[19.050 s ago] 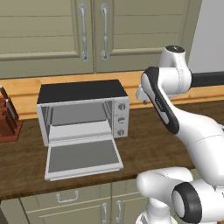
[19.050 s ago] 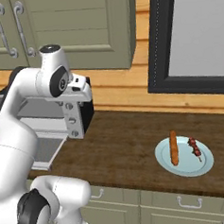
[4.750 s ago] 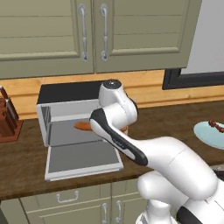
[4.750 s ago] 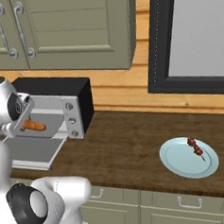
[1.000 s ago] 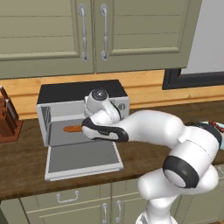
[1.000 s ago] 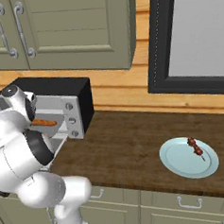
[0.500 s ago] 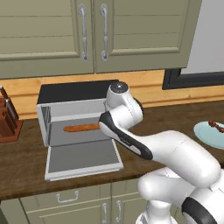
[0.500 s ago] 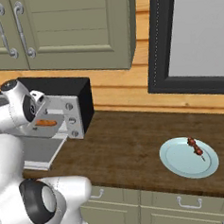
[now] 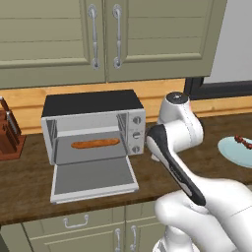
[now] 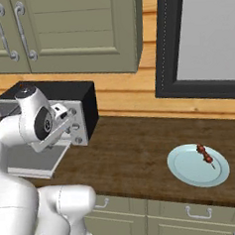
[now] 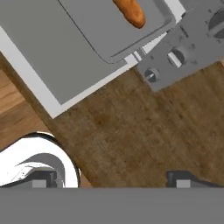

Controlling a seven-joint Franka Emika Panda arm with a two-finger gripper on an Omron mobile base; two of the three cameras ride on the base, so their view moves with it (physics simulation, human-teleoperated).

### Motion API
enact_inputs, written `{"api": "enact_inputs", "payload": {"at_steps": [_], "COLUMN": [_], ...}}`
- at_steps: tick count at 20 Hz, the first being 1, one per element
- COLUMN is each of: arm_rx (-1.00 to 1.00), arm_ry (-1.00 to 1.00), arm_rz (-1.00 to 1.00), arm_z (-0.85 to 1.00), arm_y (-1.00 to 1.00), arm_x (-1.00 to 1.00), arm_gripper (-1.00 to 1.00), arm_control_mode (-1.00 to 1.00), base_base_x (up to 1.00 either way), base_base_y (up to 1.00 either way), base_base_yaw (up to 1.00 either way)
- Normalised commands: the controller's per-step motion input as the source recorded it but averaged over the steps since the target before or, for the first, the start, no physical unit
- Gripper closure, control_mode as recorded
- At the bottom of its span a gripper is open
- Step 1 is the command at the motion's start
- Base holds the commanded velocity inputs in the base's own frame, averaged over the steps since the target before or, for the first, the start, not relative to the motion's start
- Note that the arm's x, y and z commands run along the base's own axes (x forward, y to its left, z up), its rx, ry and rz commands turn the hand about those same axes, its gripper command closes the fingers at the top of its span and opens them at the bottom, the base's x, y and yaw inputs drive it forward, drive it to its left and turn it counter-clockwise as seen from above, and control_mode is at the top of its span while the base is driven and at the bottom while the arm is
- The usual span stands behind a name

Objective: Pick up the kebab skewer and baguette bread, and place them inside the toaster oven. Close the toaster oven door and start by setting the timer.

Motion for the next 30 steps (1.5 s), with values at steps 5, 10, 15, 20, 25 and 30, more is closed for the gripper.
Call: {"api": "enact_inputs", "payload": {"at_steps": [5,10,15,20,25,30], "arm_rx": [0.00,0.00,0.00,0.00,0.01,0.00], "arm_ry": [0.22,0.19,0.14,0.09,0.14,0.05], "arm_rz": [-0.34,-0.31,-0.28,-0.25,-0.15,-0.13], "arm_z": [0.00,0.00,0.00,0.00,0.00,-0.03], "arm_y": [-1.00,-1.00,-1.00,-1.00,-1.00,-1.00], "arm_x": [-0.04,0.01,0.06,0.04,0.01,0.10], "arm_gripper": [-1.00,-1.00,-1.00,-1.00,-1.00,-1.00], "arm_control_mode": [-1.00,-1.00,-1.00,-1.00,-1.00,-1.00], "base_base_x": [0.00,0.00,0.00,0.00,0.00,0.00], "base_base_y": [0.00,0.00,0.00,0.00,0.00,0.00], "base_base_yaw": [0.00,0.00,0.00,0.00,0.00,0.00]}}
